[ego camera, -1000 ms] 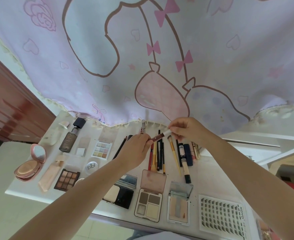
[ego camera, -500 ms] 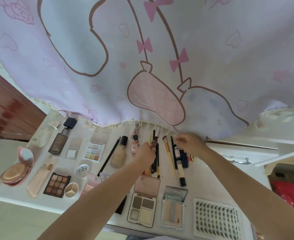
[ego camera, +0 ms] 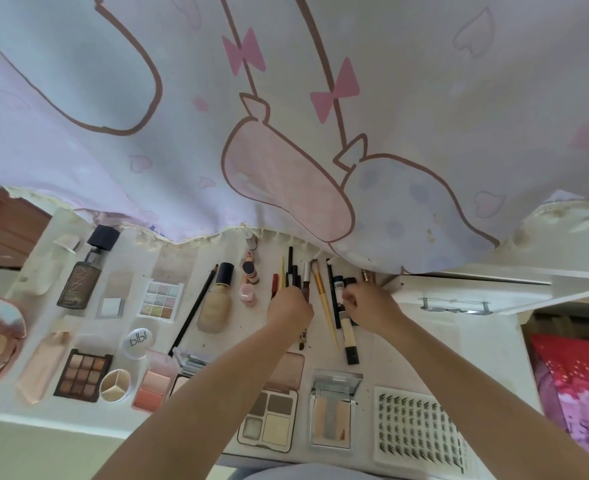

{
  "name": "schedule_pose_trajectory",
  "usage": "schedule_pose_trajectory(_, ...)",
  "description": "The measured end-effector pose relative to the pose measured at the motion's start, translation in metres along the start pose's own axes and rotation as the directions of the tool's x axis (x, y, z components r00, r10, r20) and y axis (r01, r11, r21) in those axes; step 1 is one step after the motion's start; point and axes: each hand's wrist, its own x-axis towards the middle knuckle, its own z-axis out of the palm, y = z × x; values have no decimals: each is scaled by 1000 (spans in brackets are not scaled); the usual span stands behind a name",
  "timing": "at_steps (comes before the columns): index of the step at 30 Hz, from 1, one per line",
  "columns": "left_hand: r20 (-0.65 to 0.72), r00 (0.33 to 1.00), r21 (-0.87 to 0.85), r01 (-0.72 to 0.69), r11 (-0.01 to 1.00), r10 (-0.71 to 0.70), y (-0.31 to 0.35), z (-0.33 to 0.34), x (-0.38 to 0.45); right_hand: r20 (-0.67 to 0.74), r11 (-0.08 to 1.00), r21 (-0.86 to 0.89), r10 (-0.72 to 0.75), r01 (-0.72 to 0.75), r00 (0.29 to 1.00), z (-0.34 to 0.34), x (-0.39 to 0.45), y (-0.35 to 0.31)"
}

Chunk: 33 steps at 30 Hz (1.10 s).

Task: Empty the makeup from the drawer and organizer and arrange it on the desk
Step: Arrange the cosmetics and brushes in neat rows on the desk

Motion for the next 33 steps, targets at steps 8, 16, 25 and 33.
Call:
schedule_pose_trajectory(8,-9,1000,-17,-18,1000,18,0,9,7,-2,1000,-5,-17,17,1000,5,0,4)
schedule_pose_trajectory(16,14,1000,63,-27,998,26,-6,4,4,18,1000,21,-18,17,1000,10,0,2)
schedule_pose_trajectory(25,-48,979,251,-178,951,196,-31,-16,-18,21,981,-195,-6,10,1000,30,-2,-24)
schedule_pose_trajectory(33,-107,954,265,-245,933,281,-59,-25,-38,-49,940,-318,115,-125,992,43,2,-44)
